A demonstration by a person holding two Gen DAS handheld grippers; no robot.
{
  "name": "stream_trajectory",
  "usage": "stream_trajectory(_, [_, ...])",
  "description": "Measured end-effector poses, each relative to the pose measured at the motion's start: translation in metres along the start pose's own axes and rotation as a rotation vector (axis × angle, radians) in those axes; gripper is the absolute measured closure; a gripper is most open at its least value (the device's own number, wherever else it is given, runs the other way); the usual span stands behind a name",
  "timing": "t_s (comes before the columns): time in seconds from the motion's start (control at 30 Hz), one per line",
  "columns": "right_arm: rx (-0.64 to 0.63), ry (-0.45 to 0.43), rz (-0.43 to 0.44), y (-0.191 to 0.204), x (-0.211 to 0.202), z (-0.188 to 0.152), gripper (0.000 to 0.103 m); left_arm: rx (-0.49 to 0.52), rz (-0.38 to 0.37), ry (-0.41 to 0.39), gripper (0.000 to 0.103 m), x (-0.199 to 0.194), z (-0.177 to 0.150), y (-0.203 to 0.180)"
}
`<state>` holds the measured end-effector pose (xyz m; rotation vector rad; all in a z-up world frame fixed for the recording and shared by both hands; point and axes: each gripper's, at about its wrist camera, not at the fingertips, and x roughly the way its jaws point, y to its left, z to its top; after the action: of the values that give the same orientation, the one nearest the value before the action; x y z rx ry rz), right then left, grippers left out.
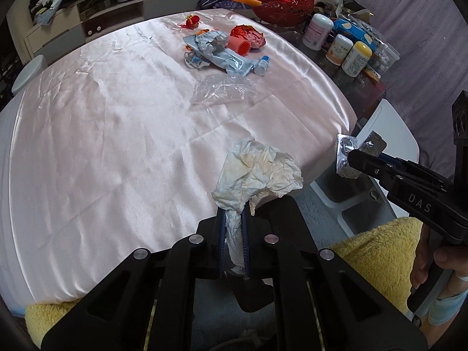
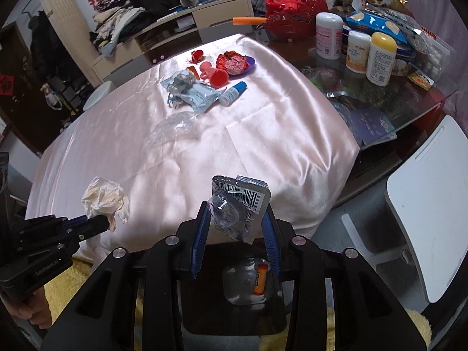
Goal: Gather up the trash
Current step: 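Lower both held items into the black bin and open both grippers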
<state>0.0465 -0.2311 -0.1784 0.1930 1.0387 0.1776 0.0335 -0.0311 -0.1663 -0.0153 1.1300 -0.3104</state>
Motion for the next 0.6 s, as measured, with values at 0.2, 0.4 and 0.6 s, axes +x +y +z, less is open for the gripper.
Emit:
stream_trajectory(0.2, [0.002,0.064,-0.019,-0.002,0.008,-0.036,0.066,0.012,-0.023,0.057,0.094,0.014,-0.032,-0.014])
stream_trajectory(0.4, [0.022,0.105,-0.01,-0.007,0.016,-0.063,0.066,0.021,-0.024,0.117,0.094,0.034,-0.059,-0.019])
stream_trajectory(0.6, [0.026,0.141,0.005,-0.008,0.025,-0.083,0.066,0.027,-0.06,0.176,0.094,0.058,-0.081,-0.027])
